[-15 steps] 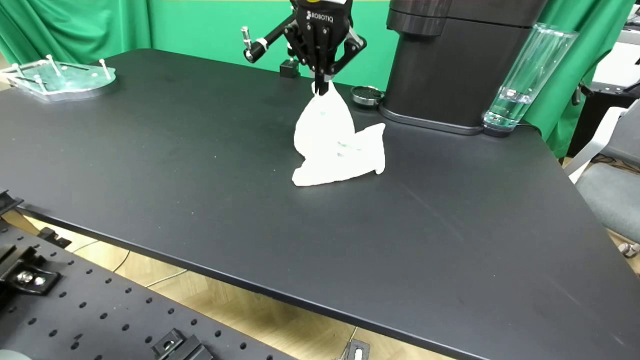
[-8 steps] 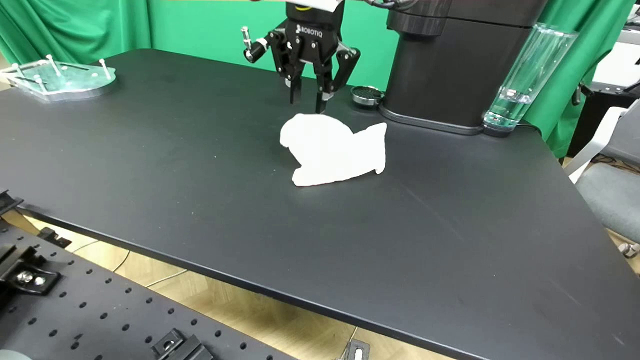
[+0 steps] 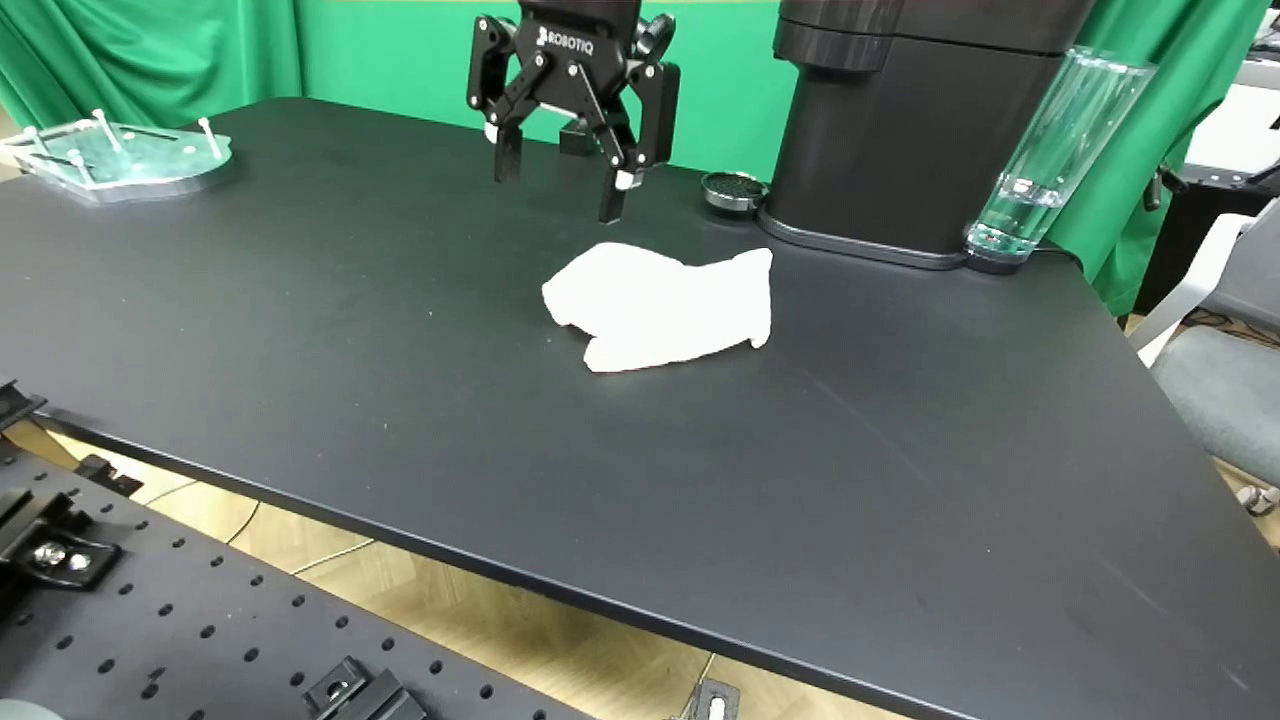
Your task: Unhang the cloth and put it on the table
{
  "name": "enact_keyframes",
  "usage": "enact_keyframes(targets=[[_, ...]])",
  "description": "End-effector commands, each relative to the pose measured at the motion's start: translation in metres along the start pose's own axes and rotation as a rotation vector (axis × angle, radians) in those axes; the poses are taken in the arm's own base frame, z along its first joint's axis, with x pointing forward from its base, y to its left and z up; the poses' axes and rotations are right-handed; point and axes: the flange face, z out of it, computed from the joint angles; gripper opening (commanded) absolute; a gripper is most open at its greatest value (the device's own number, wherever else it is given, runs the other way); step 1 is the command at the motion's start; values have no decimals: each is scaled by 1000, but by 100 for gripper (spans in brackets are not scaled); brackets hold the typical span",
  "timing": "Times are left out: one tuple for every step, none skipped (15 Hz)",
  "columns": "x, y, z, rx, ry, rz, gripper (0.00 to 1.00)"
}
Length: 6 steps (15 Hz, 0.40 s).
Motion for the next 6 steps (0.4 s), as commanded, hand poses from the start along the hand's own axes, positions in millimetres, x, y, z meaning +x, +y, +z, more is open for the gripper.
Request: enact_keyframes(targets=[[-6,2,-13,-28,20,23,100],[-6,3,-14,-33,23,21,100],[-7,4,-15,-41,19,12,100],[-8,5,-15,-44,20,7,100],[-9,7,-16,-47,14,4,100],[-11,7,-15,-43,-14,-3,100]])
